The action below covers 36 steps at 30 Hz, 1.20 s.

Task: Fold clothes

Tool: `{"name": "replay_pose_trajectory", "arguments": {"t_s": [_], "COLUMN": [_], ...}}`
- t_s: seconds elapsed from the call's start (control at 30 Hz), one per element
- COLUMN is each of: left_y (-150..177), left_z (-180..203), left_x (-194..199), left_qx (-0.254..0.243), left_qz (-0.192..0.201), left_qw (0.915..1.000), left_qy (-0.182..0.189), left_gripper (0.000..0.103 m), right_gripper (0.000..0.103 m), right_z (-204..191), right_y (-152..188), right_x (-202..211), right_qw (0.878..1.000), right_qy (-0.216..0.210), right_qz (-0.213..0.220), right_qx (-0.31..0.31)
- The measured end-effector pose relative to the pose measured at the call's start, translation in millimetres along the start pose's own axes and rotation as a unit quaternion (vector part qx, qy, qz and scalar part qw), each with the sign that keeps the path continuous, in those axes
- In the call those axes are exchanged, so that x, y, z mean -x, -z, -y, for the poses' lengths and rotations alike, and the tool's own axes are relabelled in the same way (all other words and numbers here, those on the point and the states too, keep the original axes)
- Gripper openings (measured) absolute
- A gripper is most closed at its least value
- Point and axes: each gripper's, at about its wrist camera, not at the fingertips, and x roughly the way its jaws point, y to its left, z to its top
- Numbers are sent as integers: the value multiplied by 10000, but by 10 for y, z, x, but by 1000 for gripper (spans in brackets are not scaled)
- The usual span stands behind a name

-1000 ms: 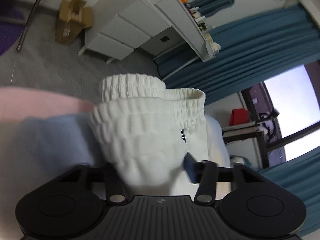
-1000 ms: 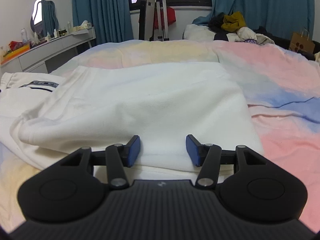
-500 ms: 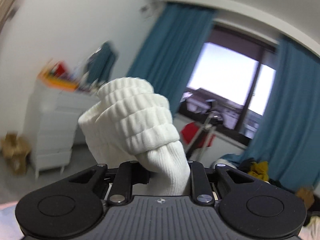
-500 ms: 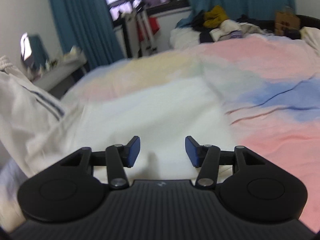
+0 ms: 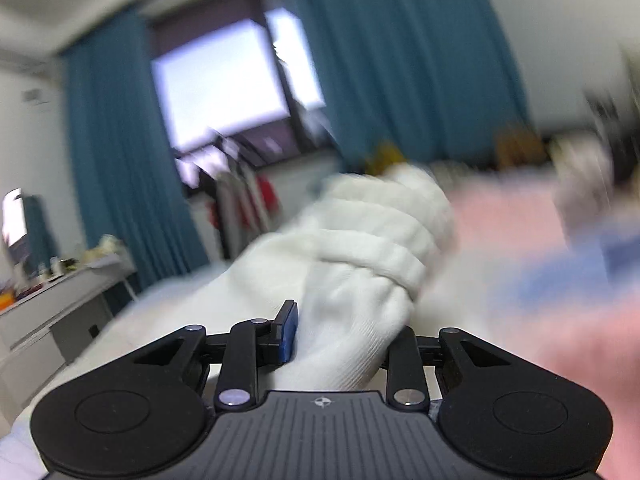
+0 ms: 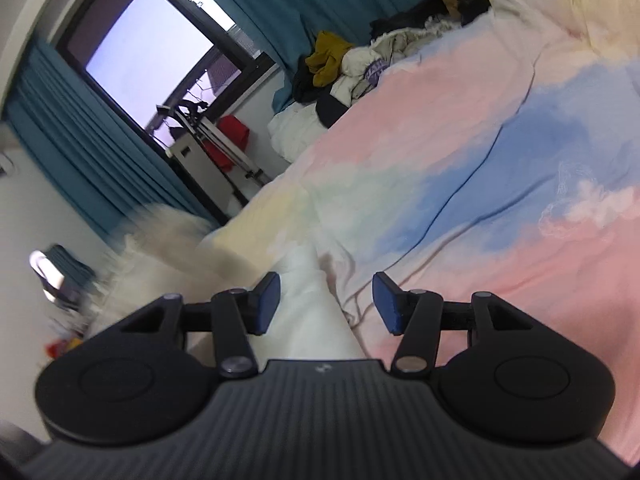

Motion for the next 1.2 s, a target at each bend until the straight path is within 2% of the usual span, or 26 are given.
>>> {"name": "replay_pose_trajectory", "arguments": {"t_s": [0.07, 0.13, 0.27, 0.37, 0.5, 0.6, 0.67, 0.77, 0.83, 1.0, 1.1, 1.17, 1.2], "left_y": [124, 130, 103, 222, 406, 636, 718, 826, 856, 870, 873, 875, 876], "left_z": [185, 206, -4, -357, -712, -928, -997, -1073, -1073, -1096, -1111, -1122, -1127], "left_x": [2, 14, 69, 153, 270, 355, 403, 471, 445, 455, 467, 475, 479], "left_qx": [-416, -419, -338, -552, -882, -924, -870, -682, -581, -390, -280, -207, -170], "left_qz": [37, 72, -208, -275, -456, -507, -436, -382, -368, -230, -139, -78, -47], "left_qw": [9991, 9991, 9987, 9957, 9911, 9893, 9903, 9919, 9926, 9933, 9934, 9933, 9932], "left_qy": [-48, 13, 326, 687, 890, 1005, 993, 1001, 1005, 1066, 1106, 1133, 1147], "left_gripper": [28, 31, 55, 63, 63, 63, 63, 63, 63, 60, 48, 36, 32], "right_gripper": [55, 55, 52, 51, 51, 51, 51, 49, 49, 47, 47, 28, 25], "right_z": [52, 86, 110, 78, 73, 29, -10, -47, -92, -22, -55, -116, -153], "right_y": [-12, -11, -3, -67, -127, -79, -57, -50, -65, -14, 20, 9, -9], "right_x": [-52, -115, -280, -452, -670, -882, -1018, -1232, -1344, -1621, -1675, -1637, -1604], "right_qw": [9996, 9982, 9913, 9858, 9801, 9769, 9767, 9709, 9714, 9615, 9615, 9642, 9660], "right_qy": [-200, -405, -882, -1091, -1191, -1112, -1019, -1215, -1206, -1419, -1474, -1510, -1553], "right_qz": [-155, -296, -670, -1014, -1279, -1590, -1712, -1866, -1903, -2063, -2075, -1980, -1895], "right_qx": [-154, -334, -712, -769, -940, -889, -794, -880, -750, -1128, -1040, -907, -821]}}
